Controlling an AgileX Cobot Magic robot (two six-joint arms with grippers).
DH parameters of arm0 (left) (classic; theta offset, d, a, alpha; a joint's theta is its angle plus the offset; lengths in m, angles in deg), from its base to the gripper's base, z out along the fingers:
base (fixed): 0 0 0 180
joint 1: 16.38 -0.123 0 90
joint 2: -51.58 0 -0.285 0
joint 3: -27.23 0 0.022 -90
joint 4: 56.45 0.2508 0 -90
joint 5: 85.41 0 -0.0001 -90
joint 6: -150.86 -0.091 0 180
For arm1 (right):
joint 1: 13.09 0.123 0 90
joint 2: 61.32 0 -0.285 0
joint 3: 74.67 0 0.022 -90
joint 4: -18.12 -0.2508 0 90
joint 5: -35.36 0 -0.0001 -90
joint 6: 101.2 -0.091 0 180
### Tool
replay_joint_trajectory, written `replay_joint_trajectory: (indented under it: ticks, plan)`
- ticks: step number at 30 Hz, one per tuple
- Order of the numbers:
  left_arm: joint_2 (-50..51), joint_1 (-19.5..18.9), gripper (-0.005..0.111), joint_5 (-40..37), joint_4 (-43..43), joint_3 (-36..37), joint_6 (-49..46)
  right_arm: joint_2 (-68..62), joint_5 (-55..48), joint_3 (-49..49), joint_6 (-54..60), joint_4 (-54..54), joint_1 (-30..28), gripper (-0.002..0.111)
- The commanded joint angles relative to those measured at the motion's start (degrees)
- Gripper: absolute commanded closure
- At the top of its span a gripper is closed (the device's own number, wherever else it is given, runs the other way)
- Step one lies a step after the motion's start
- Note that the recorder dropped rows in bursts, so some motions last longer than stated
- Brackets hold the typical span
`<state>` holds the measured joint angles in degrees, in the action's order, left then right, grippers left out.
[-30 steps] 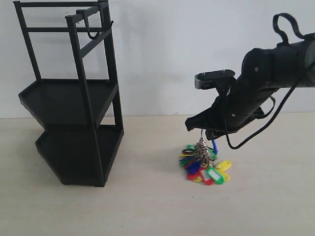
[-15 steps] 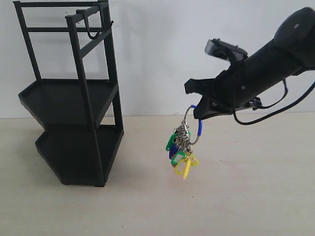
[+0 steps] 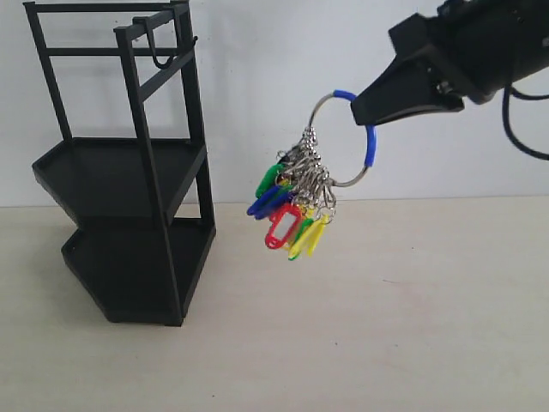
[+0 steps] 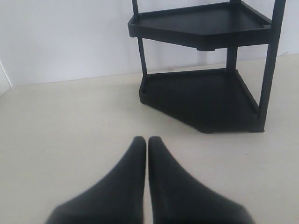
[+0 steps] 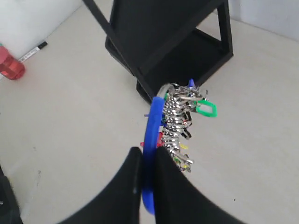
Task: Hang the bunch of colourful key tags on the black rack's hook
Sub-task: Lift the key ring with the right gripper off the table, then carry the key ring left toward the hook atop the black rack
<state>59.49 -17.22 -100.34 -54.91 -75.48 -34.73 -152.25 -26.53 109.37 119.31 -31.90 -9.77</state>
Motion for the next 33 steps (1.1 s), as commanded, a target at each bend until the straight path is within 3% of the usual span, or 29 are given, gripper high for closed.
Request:
replay_joint_trajectory:
  ticks: [1, 5, 10, 16, 18, 19, 21, 24, 26, 28, 30, 33]
  plan:
    - [-0.12, 0.07, 0.102, 0.32, -0.20, -0.08, 0.04, 5.24, -1.99, 0.31, 1.95, 0.35, -0.54, 0.108]
    - [-0.12, 0.07, 0.102, 0.32, -0.20, -0.08, 0.04, 7.07, -1.71, 0.31, 1.95, 0.85, -0.54, 0.108]
    - [-0.12, 0.07, 0.102, 0.32, -0.20, -0.08, 0.04, 6.04, 5.85, 0.31, -1.92, 1.94, -0.44, 0.108]
    - [-0.12, 0.07, 0.102, 0.32, -0.20, -0.08, 0.04, 4.31, 12.02, -0.75, -6.46, 2.93, 3.22, 0.108]
    - [-0.12, 0.07, 0.102, 0.32, -0.20, -0.08, 0.04, 3.55, 7.05, -0.75, 3.85, -1.43, 5.77, 0.108]
    - [-0.12, 0.07, 0.102, 0.32, -0.20, -0.08, 0.04, 3.55, 7.73, -0.63, 3.85, 2.48, 6.43, 0.108]
    - [-0.12, 0.07, 0.102, 0.32, -0.20, -0.08, 0.04, 3.38, 12.93, -0.74, -6.88, 3.70, 6.47, 0.108]
    - [-0.12, 0.07, 0.102, 0.32, -0.20, -0.08, 0.04, 2.85, 9.15, -0.61, 2.67, 4.63, 9.35, 0.108]
    - [-0.12, 0.07, 0.102, 0.32, -0.20, -0.08, 0.04, 2.49, 18.13, -0.61, -10.61, 7.74, 9.22, 0.108]
    - [-0.12, 0.07, 0.102, 0.32, -0.20, -0.08, 0.04, 1.99, 16.73, -0.61, -6.62, 3.18, 10.78, 0.108]
    - [-0.12, 0.07, 0.102, 0.32, -0.20, -0.08, 0.04, 1.99, 14.85, -0.61, -0.66, 5.48, 11.89, 0.108]
    - [-0.12, 0.07, 0.102, 0.32, -0.20, -0.08, 0.04, 1.87, 21.90, -0.61, -13.24, 9.86, 11.56, 0.108]
